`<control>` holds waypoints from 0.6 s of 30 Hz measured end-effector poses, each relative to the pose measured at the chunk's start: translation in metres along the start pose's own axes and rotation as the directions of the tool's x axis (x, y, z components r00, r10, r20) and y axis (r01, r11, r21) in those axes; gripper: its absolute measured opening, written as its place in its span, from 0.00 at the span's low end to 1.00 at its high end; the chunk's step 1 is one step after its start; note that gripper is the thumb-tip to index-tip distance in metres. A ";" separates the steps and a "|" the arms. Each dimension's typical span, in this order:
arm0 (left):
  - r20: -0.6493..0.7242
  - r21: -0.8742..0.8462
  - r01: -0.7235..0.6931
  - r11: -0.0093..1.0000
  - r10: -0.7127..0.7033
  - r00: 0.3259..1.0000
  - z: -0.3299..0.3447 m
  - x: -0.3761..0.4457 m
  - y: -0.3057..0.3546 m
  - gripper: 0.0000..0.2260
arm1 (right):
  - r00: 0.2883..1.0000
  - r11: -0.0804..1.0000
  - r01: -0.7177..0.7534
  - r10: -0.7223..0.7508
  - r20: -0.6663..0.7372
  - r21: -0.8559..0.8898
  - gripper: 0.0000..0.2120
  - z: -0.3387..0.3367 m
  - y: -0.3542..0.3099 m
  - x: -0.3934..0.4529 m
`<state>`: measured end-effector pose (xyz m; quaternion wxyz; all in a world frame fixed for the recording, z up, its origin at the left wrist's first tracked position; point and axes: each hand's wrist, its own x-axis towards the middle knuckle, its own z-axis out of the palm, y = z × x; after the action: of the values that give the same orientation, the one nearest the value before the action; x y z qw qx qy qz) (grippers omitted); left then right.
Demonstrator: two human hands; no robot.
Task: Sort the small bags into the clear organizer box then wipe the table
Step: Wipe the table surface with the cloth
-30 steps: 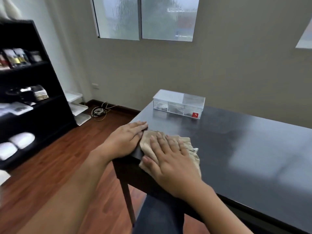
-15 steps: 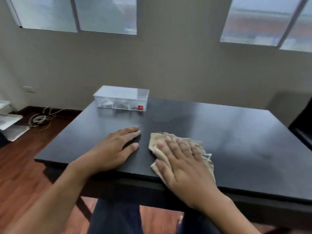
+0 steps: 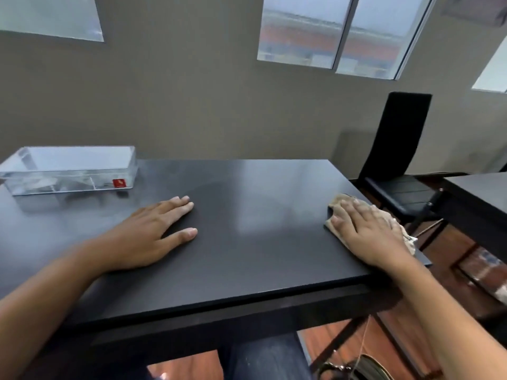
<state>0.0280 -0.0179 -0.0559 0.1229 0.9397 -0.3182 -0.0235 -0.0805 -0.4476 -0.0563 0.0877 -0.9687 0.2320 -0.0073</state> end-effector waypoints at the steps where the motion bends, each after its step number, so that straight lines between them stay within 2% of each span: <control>1: -0.005 0.010 0.001 1.000 -0.001 1.000 0.003 0.001 0.001 0.42 | 1.000 1.000 -0.023 0.023 -0.003 0.003 0.38 0.000 -0.006 0.008; 4: -0.029 0.021 0.010 1.000 -0.010 1.000 0.009 0.000 0.004 0.40 | 0.999 1.000 -0.005 0.004 0.040 0.018 0.37 0.003 -0.041 0.020; 7: -0.043 0.017 0.011 1.000 -0.011 0.999 0.008 -0.002 0.004 0.40 | 0.977 0.981 0.192 -0.192 0.093 0.009 0.36 0.010 -0.092 0.006; 10: -0.040 0.039 0.020 0.999 -0.018 0.999 0.002 -0.008 0.000 0.40 | 0.878 0.885 0.465 -0.460 0.134 -0.013 0.34 0.021 -0.130 -0.041; 12: -0.045 0.063 0.069 0.996 -0.066 0.997 -0.004 -0.018 -0.009 0.41 | 0.805 0.811 0.585 -0.582 0.119 0.006 0.31 0.020 -0.133 -0.067; 15: -0.063 0.083 0.193 0.978 -0.188 0.980 -0.015 -0.039 -0.032 0.44 | 0.756 0.773 0.632 -0.631 0.173 0.054 0.28 0.009 -0.124 -0.057; 18: -0.079 0.057 0.268 0.962 -0.263 0.962 -0.018 -0.058 -0.047 0.44 | 0.796 0.809 0.588 -0.581 0.168 0.015 0.28 0.010 -0.126 -0.012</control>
<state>0.0118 0.0575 -0.0517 0.0984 0.9777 -0.1854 0.0040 -0.0345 -0.3300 -0.0441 0.0818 -0.9917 -0.0860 0.0501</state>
